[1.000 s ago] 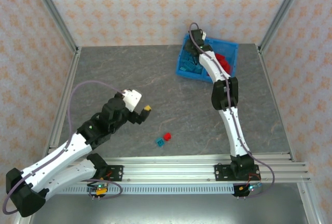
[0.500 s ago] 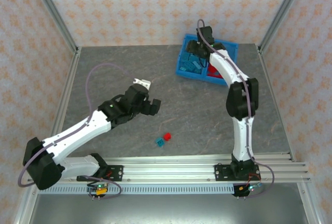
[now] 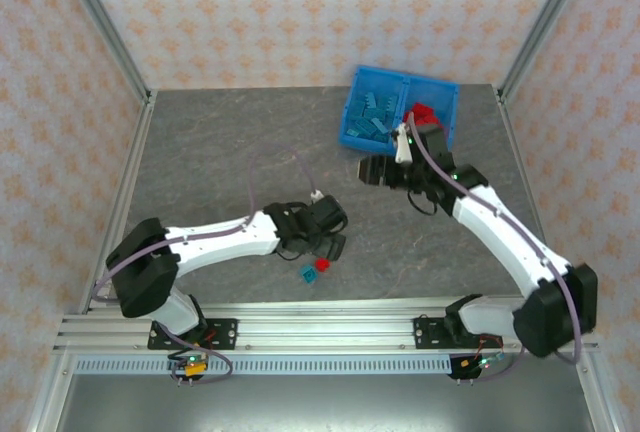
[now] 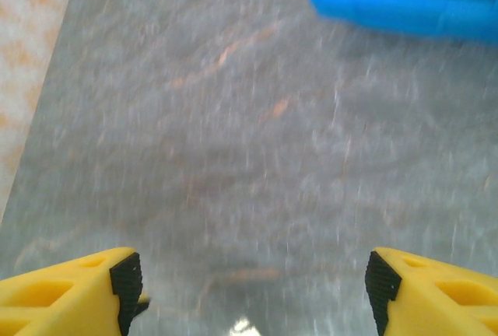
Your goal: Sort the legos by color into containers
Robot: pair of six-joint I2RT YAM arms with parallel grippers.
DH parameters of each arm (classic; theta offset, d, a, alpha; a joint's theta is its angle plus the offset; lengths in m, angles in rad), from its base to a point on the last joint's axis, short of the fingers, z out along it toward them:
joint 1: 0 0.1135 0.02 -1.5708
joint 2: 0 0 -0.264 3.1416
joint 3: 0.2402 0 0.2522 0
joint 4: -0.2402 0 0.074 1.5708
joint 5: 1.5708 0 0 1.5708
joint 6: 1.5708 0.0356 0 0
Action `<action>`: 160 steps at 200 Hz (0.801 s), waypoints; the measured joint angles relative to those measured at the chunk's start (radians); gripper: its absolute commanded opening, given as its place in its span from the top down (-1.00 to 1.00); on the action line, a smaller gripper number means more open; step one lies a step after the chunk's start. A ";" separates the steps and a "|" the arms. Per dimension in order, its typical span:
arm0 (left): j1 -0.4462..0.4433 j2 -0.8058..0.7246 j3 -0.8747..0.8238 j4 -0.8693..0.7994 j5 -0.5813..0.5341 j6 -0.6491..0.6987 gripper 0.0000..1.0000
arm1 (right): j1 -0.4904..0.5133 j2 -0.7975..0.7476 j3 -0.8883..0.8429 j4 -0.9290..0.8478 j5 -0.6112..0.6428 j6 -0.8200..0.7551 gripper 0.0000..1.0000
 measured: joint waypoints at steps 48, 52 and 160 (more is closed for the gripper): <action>-0.050 0.159 0.053 -0.025 0.072 -0.002 -0.34 | 0.000 -0.238 -0.156 -0.114 0.056 0.023 -0.62; -0.050 0.169 0.055 -0.026 0.077 -0.005 -0.29 | 0.000 -0.246 -0.159 -0.121 0.066 0.025 -0.62; -0.051 0.208 0.037 -0.050 0.061 -0.002 0.49 | 0.000 -0.262 -0.173 -0.151 0.196 0.061 -0.64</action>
